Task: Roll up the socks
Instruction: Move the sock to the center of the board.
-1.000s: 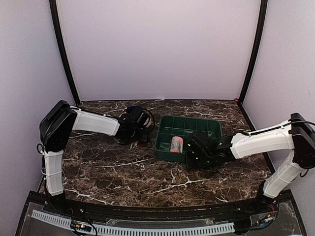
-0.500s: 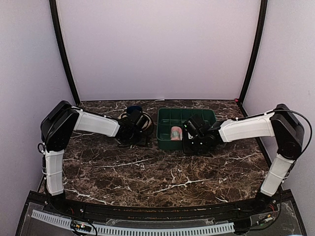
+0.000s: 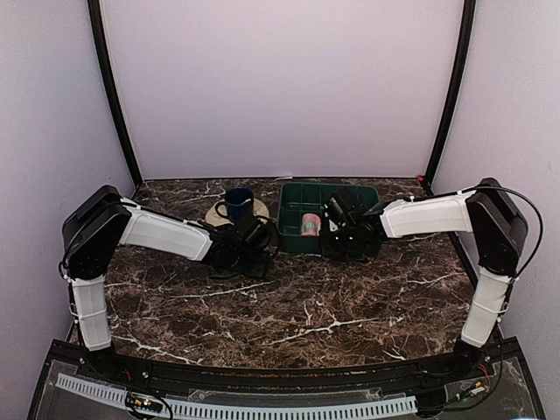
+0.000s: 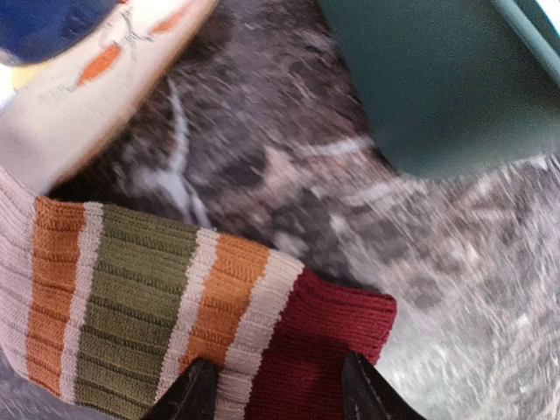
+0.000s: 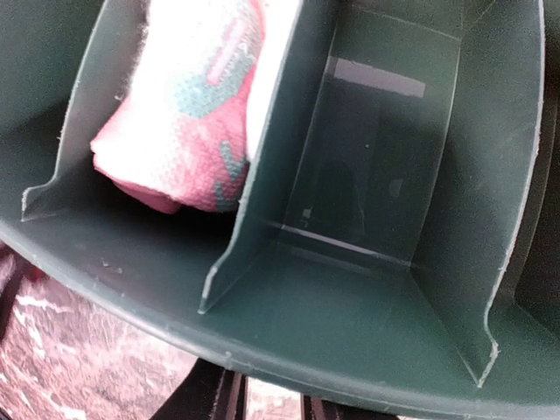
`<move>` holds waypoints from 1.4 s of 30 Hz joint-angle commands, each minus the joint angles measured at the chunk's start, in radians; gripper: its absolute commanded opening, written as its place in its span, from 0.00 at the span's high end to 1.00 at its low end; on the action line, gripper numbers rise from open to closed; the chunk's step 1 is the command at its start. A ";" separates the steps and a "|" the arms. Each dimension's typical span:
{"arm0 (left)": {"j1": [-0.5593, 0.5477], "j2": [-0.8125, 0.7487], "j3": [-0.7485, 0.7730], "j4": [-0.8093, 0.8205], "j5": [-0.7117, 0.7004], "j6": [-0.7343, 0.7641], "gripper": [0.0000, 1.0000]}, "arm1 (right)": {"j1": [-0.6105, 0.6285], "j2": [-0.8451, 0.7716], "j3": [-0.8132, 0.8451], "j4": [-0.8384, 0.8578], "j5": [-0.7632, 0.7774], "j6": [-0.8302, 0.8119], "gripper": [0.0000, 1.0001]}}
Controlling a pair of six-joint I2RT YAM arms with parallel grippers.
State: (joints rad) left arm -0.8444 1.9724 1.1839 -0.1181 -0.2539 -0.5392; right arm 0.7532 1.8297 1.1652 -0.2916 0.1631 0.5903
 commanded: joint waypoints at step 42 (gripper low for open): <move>-0.355 -0.517 -0.198 0.060 -0.349 0.164 0.36 | 0.149 -0.491 -0.444 0.442 0.335 -0.136 0.00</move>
State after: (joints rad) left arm -1.1961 1.5578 1.1252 -0.1749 -0.3508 -0.5297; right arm 0.8543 1.4609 0.8490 -0.1066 0.3794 0.5148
